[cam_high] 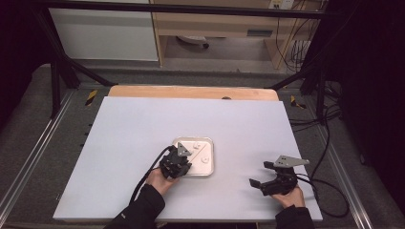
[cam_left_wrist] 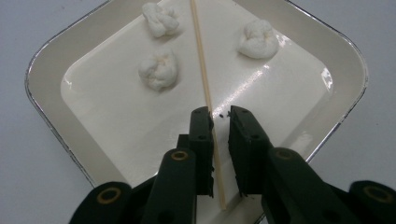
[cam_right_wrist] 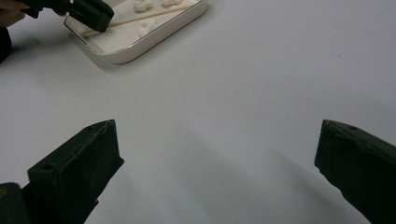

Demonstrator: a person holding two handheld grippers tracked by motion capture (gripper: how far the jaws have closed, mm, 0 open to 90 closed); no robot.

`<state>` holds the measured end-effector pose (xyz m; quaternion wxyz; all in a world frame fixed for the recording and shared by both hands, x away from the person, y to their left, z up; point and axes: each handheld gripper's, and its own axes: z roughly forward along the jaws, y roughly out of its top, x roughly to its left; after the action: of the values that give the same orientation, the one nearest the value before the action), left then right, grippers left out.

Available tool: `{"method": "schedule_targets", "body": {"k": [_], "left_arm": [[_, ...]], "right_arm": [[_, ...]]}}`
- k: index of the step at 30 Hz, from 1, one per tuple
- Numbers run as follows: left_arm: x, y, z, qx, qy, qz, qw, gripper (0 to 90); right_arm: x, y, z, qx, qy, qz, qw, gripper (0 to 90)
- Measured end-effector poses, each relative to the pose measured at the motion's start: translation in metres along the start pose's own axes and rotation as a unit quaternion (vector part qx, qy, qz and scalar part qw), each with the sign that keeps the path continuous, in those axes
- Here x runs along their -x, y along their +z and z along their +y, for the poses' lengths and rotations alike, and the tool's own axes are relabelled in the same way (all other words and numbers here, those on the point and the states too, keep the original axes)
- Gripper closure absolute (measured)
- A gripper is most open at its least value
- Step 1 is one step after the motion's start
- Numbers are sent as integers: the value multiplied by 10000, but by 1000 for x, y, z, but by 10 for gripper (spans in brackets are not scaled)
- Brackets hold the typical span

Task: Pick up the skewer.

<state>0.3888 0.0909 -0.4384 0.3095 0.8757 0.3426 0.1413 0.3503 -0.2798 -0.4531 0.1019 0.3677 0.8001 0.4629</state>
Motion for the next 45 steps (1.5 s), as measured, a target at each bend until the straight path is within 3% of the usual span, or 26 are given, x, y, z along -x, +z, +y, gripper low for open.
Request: {"method": "schedule_targets", "body": {"k": [19, 27, 34, 45], "left_arm": [[7, 0, -3, 84, -21, 248, 9997, 887], [3, -1, -6, 264, -53, 99, 9996, 890], [-5, -15, -7, 527, -158, -26, 9985, 890], [-14, -32, -15, 562, -94, -148, 9983, 890]], "right_arm": [[0, 0, 0, 1, -6, 0, 10000, 8], [0, 0, 0, -11, -31, -5, 10000, 8], [-1, 0, 0, -15, -50, -11, 10000, 8], [-7, 3, 4, -63, -229, -85, 9997, 8]]}}
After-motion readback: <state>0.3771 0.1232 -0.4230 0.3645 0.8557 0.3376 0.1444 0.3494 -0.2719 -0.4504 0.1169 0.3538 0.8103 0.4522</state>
